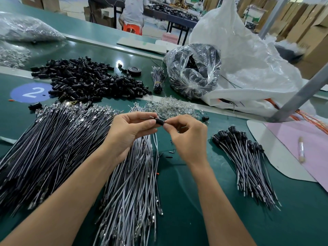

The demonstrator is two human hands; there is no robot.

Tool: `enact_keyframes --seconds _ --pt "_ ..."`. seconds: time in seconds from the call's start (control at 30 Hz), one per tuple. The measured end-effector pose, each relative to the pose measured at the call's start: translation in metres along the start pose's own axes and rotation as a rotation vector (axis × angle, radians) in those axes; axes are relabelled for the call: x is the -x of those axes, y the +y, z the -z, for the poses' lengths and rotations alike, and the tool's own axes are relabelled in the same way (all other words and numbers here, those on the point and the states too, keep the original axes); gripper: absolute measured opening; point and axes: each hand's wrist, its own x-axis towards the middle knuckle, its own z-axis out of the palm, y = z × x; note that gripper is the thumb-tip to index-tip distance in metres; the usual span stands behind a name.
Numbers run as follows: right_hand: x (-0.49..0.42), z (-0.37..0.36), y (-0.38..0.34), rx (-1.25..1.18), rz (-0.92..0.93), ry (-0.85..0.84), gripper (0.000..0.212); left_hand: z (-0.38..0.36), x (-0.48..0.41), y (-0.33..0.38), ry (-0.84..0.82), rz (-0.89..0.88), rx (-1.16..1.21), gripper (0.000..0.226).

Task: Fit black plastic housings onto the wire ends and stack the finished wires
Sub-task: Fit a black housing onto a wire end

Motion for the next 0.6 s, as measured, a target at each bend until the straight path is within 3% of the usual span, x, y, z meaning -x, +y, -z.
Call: enact_keyframes --seconds 0.23,0.6 --pt "0.0005 0.0005 0.0002 -0.057 -0.053 -0.035 0.011 0.001 0.0001 0.0005 -0.011 -0.009 -0.004 0.021" --pt "-0.0023 0.0076 -0.0004 -0.045 0.011 -0.018 0.011 0.001 -0.0007 0.0023 -0.017 -0.02 -0.069 0.019"
